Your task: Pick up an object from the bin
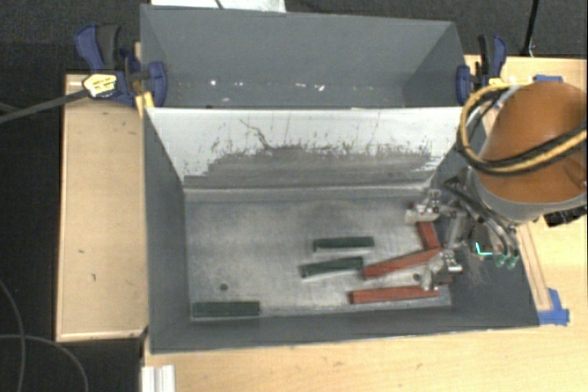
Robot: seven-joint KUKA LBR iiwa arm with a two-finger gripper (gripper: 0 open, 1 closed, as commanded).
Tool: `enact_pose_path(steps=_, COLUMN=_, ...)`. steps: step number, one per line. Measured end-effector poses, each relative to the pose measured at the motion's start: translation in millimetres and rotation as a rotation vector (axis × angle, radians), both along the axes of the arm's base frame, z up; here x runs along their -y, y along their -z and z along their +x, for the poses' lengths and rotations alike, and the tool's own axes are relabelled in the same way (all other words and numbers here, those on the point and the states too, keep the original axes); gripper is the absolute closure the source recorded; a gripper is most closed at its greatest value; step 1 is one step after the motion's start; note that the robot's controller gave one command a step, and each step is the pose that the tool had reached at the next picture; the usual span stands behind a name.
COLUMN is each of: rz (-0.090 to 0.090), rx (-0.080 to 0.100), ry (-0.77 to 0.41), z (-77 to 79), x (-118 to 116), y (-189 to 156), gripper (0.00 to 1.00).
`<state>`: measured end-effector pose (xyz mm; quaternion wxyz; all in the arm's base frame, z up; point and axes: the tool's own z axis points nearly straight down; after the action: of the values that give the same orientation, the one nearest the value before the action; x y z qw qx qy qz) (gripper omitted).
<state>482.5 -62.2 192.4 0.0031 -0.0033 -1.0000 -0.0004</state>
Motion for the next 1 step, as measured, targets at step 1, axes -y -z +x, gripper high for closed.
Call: enact_pose_path(steps=1, rz=-0.001, rx=0.008, ry=-0.003, z=1.8, x=-0.1, y=-3.9, gripper=0.00)
